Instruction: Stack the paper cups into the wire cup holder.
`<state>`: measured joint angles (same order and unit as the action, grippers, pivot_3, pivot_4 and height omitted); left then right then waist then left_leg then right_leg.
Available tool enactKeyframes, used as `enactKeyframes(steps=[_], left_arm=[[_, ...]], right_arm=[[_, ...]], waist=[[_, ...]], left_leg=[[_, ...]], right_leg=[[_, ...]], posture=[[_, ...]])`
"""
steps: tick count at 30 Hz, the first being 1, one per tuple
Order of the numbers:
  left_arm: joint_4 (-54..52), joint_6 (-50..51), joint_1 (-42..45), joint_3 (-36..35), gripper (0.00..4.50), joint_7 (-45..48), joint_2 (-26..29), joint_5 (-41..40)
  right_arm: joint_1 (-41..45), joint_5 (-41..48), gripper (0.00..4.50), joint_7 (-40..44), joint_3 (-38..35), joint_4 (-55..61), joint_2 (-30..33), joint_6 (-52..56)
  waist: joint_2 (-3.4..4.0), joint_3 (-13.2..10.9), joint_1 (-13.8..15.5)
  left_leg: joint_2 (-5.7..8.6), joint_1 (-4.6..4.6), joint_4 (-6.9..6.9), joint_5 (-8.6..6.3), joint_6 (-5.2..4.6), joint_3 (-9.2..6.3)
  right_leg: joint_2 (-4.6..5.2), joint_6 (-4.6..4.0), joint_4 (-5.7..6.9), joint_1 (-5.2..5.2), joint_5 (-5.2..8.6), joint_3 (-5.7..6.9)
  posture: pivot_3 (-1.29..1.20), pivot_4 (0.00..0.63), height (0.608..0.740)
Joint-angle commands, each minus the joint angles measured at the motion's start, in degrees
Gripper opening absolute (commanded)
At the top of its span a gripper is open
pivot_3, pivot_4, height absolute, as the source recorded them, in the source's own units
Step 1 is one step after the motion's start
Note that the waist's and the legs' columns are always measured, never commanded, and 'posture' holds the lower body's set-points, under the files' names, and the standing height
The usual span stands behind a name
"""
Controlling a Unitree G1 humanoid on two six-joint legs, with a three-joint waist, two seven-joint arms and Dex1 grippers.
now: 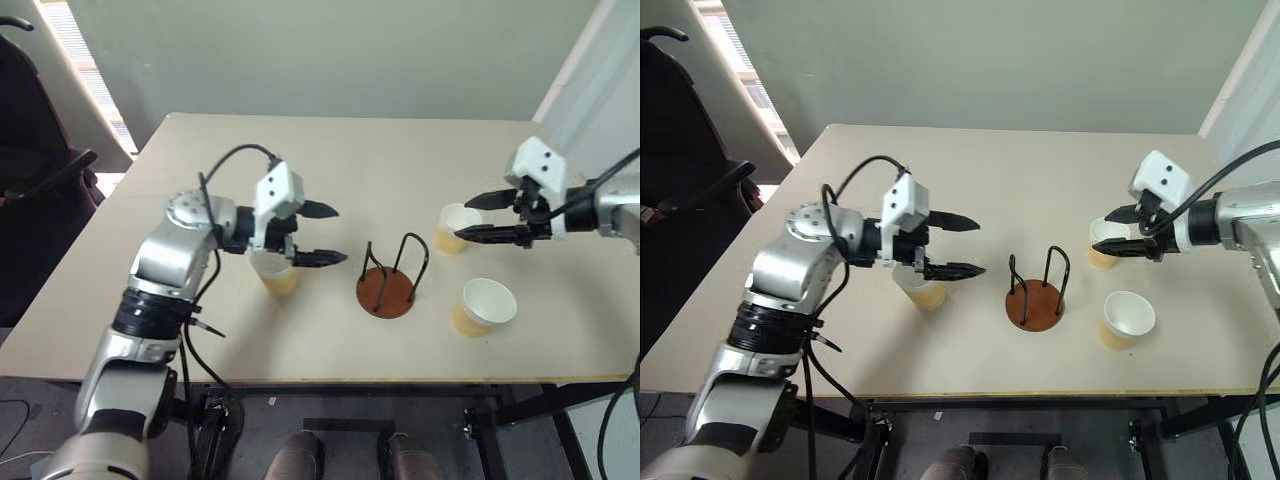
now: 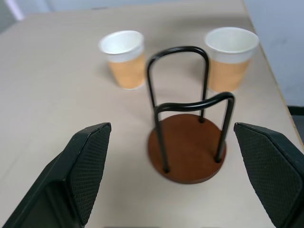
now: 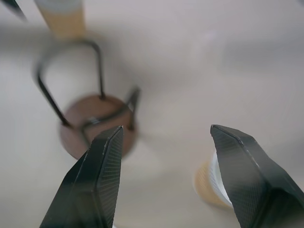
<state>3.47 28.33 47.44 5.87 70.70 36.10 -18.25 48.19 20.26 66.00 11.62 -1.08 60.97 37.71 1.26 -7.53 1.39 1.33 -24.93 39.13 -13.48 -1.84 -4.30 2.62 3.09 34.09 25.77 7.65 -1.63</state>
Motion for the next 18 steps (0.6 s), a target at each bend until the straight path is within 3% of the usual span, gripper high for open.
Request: enactKeyframes(steps=[1, 4, 9, 18], left_arm=[[-2.22, 0.60, 0.42, -2.98, 4.45, -0.67, 2.58, -1.26], [-2.10, 0.85, -0.11, -4.34, 4.49, -1.67, 4.68, -1.21], [-4.46, 2.65, -1.52, -5.62, 4.50, -3.22, 6.15, -2.77], [-9.07, 5.39, -4.24, -6.63, 4.50, -5.30, 7.16, -5.50]], right_arm=[[3.76, -5.57, 3.01, 2.00, 2.17, -5.70, -2.00, -5.15], [6.09, -9.14, 3.18, 4.23, 4.06, -12.53, -4.36, -8.41], [9.98, -15.17, 4.48, 5.91, 6.10, -23.54, -7.41, -15.03], [16.96, -26.93, 4.48, 6.18, 10.37, -42.77, -13.19, -28.59]], waist=[[0.00, 0.00, -0.04], [0.01, 0.00, -0.03], [0.01, 0.00, -0.03], [0.01, 0.00, -0.23]], left_leg=[[0.00, 0.00, 0.00, 0.00, 0.00, 0.00], [0.00, -0.01, 0.00, 0.00, 0.00, 0.00], [0.01, -0.03, -0.05, 0.01, 0.01, -0.01], [-0.02, -0.02, -0.17, 0.05, 0.20, -0.08]], right_leg=[[0.00, -0.03, 0.01, 0.01, -0.01, 0.00], [0.00, -0.18, 0.00, 0.04, -0.07, 0.00], [0.01, -0.50, -0.01, 0.07, 0.05, 0.00], [0.00, -0.66, 0.09, 0.18, -0.04, 0.03]], posture=[[0.00, 0.150, 0.740], [0.00, 0.150, 0.740], [0.00, 0.150, 0.740], [0.00, 0.150, 0.740]])
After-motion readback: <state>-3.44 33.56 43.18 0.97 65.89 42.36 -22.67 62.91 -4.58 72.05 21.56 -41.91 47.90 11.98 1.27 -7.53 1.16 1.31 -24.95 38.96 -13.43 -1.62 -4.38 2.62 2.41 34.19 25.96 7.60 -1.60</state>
